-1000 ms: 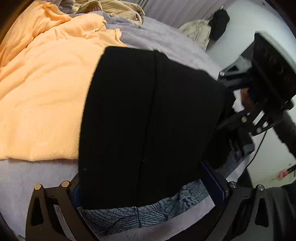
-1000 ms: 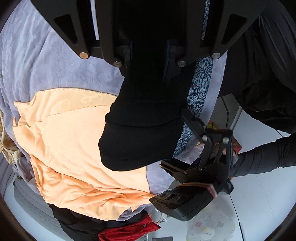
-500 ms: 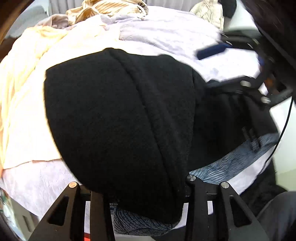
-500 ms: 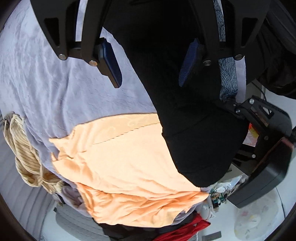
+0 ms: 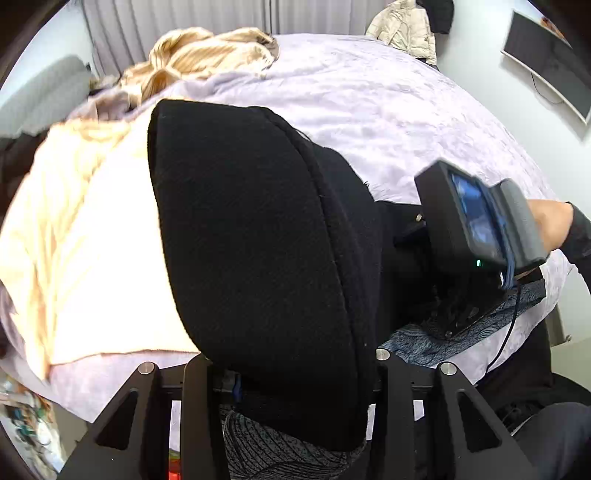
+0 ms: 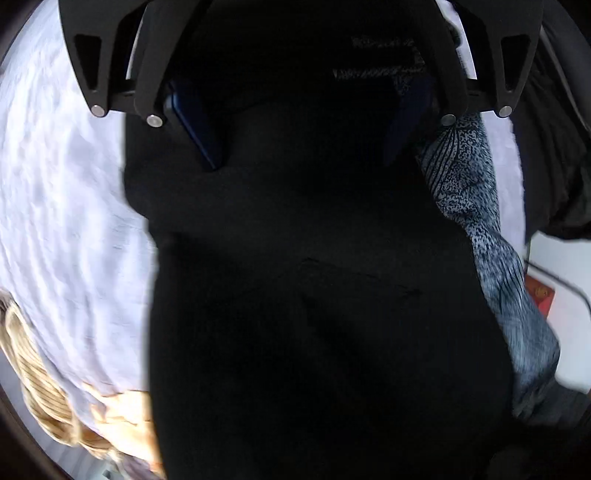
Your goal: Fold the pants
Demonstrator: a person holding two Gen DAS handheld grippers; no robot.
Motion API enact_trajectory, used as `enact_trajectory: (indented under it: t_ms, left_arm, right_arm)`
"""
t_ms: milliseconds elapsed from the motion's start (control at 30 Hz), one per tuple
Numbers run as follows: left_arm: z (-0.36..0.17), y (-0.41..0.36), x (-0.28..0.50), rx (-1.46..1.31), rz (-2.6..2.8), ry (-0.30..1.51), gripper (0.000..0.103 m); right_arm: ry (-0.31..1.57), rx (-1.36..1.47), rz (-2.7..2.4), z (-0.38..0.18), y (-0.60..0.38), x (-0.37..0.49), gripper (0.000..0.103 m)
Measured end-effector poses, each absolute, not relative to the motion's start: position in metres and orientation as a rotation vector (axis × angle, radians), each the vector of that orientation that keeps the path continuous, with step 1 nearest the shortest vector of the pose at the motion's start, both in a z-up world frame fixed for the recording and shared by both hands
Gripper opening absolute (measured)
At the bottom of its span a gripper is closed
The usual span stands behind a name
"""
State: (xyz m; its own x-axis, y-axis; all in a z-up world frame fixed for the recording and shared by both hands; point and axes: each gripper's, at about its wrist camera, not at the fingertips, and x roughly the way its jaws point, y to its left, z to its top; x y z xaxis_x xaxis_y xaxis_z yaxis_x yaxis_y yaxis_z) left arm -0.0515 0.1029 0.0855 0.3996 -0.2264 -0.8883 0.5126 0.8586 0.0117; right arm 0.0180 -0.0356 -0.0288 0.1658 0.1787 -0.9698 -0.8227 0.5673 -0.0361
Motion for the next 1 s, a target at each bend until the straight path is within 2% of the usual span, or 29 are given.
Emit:
enact_trajectory:
  t_ms: [233,333,467,600,700,767,800,833,1000]
  left_arm:
    - [0.128,0.032,-0.082,0.342,-0.564,1.043,0.041]
    - [0.138,-0.004,-0.089,0.377,-0.612,1.062,0.041]
    - [0.134,-0.065,-0.087,0.436,-0.651,1.117,0.041]
    - [0.093,-0.133,-0.081,0.497,-0.680,1.189,0.041]
    - [0.044,-0.176,-0.090,0.640,-0.633,1.209,0.041]
    - [0.014,-0.201,-0.093,0.724,-0.602,1.202,0.055]
    - [0.007,-0.207,-0.095,0.739,-0.603,1.203,0.077]
    - [0.005,-0.211,-0.096,0.729,-0.608,1.210,0.088]
    - [0.036,-0.215,-0.104,0.574,-0.724,1.303,0.090]
  right_arm:
    - [0.969,-0.464,0.681,0.058,-0.134,-0.039,0.091]
    - [0.936,-0.378,0.562,0.073,-0.184,-0.072,0.091]
    - [0.944,-0.282,0.422,0.061,-0.241,-0.112,0.091]
    - [0.971,-0.187,0.328,0.036,-0.278,-0.141,0.091]
    - [0.973,-0.115,0.308,0.030,-0.295,-0.158,0.091]
    - [0.973,-0.093,0.300,0.023,-0.297,-0.167,0.091]
    - [0.974,-0.092,0.292,0.019,-0.298,-0.170,0.091]
    - [0.978,-0.088,0.285,0.017,-0.298,-0.172,0.091]
    - [0.960,-0.050,0.308,0.016,-0.303,-0.190,0.091]
